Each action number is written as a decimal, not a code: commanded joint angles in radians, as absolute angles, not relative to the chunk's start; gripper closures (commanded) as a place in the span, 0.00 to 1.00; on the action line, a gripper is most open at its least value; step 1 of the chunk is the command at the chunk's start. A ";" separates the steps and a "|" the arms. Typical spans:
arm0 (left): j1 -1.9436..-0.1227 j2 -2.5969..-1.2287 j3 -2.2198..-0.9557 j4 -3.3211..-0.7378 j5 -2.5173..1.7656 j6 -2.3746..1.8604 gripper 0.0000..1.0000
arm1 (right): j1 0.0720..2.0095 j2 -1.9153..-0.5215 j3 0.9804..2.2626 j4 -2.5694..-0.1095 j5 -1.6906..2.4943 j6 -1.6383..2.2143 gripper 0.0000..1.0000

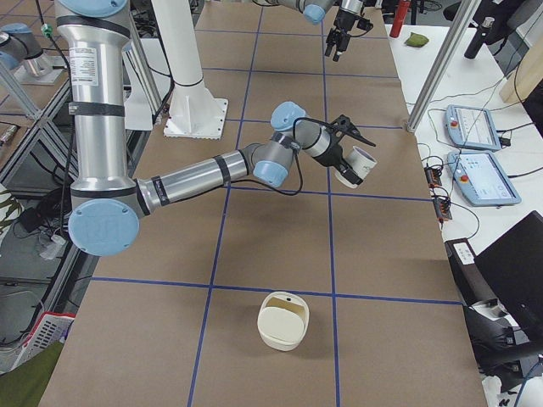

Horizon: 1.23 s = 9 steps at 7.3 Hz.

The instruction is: Left arm hands cup to right arm to dump lemon

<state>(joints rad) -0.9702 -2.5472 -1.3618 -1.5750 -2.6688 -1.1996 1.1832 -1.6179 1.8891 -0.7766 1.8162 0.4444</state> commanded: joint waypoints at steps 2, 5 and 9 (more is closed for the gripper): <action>-0.974 -2.517 -1.390 -1.574 -2.665 -1.198 0.00 | 1.222 -1.843 1.846 -0.434 1.838 0.586 1.00; -0.971 -2.510 -1.404 -1.574 -2.663 -1.200 0.00 | 1.227 -1.855 1.460 0.095 1.839 0.798 1.00; -0.971 -2.510 -1.405 -1.575 -2.640 -1.198 0.00 | 1.232 -1.864 1.384 0.315 1.871 1.059 1.00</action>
<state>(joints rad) -0.9711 -2.5097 -1.4064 -1.5742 -2.6455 -1.1981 1.2295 -1.8604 1.4154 0.2454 1.8666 0.9952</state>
